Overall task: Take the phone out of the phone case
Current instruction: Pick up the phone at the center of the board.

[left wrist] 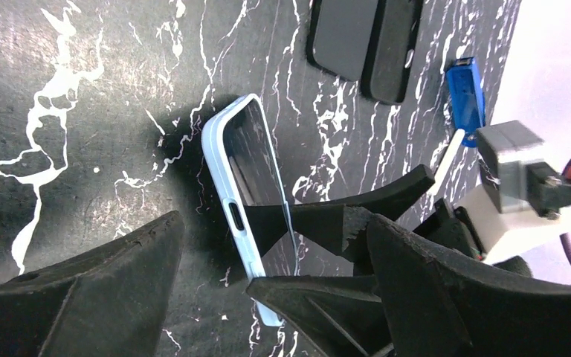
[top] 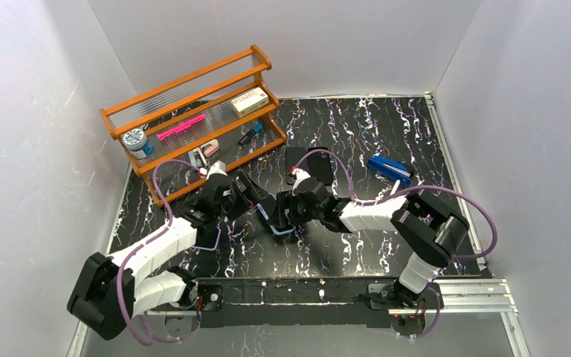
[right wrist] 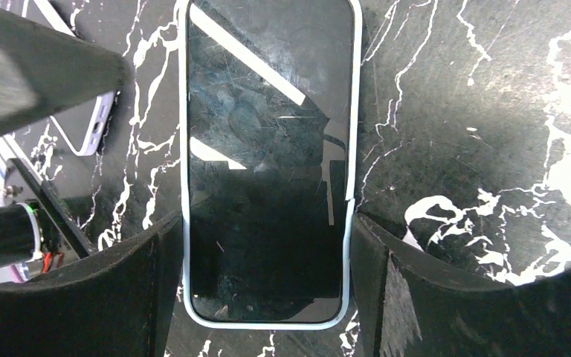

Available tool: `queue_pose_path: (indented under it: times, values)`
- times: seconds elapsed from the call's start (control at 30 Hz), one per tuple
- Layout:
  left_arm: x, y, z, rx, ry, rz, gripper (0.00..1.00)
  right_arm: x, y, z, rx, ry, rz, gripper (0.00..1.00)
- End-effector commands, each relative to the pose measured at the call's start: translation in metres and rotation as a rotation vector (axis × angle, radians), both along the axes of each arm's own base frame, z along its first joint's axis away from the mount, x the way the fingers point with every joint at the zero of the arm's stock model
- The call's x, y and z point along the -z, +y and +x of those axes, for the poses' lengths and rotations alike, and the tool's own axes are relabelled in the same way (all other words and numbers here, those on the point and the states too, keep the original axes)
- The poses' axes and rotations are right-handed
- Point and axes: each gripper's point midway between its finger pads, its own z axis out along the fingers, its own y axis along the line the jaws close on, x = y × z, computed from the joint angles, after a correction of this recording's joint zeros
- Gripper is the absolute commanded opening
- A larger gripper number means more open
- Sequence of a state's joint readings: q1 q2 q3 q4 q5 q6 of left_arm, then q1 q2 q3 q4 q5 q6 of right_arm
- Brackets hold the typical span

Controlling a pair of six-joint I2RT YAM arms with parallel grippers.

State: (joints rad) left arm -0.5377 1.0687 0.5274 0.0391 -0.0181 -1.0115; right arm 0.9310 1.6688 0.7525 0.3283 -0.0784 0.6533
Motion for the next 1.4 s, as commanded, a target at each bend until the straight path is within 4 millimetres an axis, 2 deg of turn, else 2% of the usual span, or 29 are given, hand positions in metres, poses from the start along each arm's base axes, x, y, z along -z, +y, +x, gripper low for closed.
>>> queue_pose_path:
  times: [0.0,0.2,0.37,0.6,0.73,0.9,1.0,1.2,1.37]
  values:
    - [0.012,-0.010,0.001,0.027,0.024,-0.043,0.89,-0.006,0.007,-0.007,-0.007,0.027,0.067,0.30]
    - [0.032,-0.018,-0.001,0.058,0.090,-0.039,0.81,-0.001,0.006,-0.010,-0.006,0.035,0.085,0.30]
    - [0.045,-0.026,0.000,0.070,0.116,-0.067,0.71,-0.002,0.009,-0.012,-0.020,0.039,0.104,0.31]
    - [0.052,-0.045,0.001,0.108,0.144,-0.147,0.51,0.001,0.010,-0.013,-0.025,0.037,0.114,0.35]
    - [0.050,-0.049,0.002,0.108,0.140,-0.175,0.32,-0.001,0.011,-0.012,-0.030,0.029,0.122,0.41]
    - [0.032,-0.043,0.006,0.072,0.070,-0.197,0.09,-0.015,0.007,-0.009,-0.021,-0.003,0.146,0.52]
    - [0.024,-0.039,0.007,0.071,0.031,-0.183,0.00,-0.028,0.002,-0.006,-0.018,-0.030,0.171,0.68]
    - [0.004,-0.036,0.010,0.130,-0.066,-0.138,0.00,-0.061,-0.019,0.002,-0.025,-0.103,0.251,0.87]
    - [-0.021,-0.038,0.011,0.181,-0.163,-0.138,0.00,-0.076,-0.034,0.002,-0.049,-0.141,0.276,0.94]
